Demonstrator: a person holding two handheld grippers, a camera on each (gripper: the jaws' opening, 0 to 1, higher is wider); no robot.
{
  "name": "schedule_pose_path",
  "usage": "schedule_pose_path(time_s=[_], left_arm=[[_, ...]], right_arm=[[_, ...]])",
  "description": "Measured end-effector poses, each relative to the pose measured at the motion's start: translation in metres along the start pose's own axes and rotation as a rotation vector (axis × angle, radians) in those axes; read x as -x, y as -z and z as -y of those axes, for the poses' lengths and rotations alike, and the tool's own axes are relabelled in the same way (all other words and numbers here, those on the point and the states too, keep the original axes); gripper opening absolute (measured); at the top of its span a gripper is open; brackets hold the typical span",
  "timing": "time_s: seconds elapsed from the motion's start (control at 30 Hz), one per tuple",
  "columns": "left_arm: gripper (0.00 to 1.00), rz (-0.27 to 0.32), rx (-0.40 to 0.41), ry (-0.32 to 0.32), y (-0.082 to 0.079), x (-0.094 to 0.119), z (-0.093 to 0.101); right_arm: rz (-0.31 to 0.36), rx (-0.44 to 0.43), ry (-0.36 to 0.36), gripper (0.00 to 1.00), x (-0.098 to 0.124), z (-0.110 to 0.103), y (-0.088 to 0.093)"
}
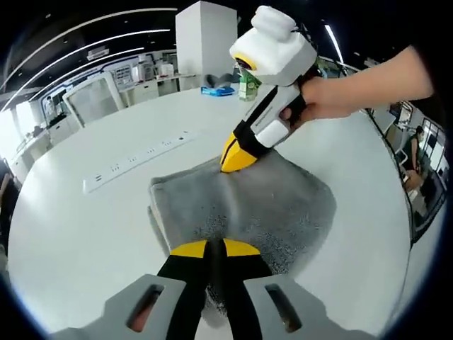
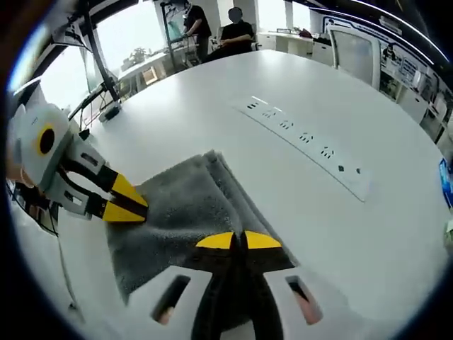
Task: Fold the towel on the table until its edges align and the towel forms a compact rectangular stack.
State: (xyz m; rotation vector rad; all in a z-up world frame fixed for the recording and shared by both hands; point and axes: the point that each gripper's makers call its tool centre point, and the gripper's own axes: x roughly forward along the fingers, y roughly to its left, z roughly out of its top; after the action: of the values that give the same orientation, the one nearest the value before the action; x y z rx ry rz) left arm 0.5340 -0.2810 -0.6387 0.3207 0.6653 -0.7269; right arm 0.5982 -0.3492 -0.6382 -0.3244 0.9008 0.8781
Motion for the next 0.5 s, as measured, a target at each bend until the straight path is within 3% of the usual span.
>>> schedule_pose_path(time_s=[0.27,0.4,0.5], left_arm=[[0.04,0.006,-0.004,-0.02,0.001,-0.001,0.001],[0.03,0.02,0.007,-0.042,0.002,-0.001,0.001],[0.02,0.032,-0.018,-0.066,0.003,-0.002,0.002]], right_arm=[[0.075,0.004,0.041,0.05,0.019,0.005,-0.016],[0.12,-0.03,0.038,0.05,0.034,-0.006,-0.022],[0.142,-0.077,0.047,0.02,0.041,-0.018,-0.016]])
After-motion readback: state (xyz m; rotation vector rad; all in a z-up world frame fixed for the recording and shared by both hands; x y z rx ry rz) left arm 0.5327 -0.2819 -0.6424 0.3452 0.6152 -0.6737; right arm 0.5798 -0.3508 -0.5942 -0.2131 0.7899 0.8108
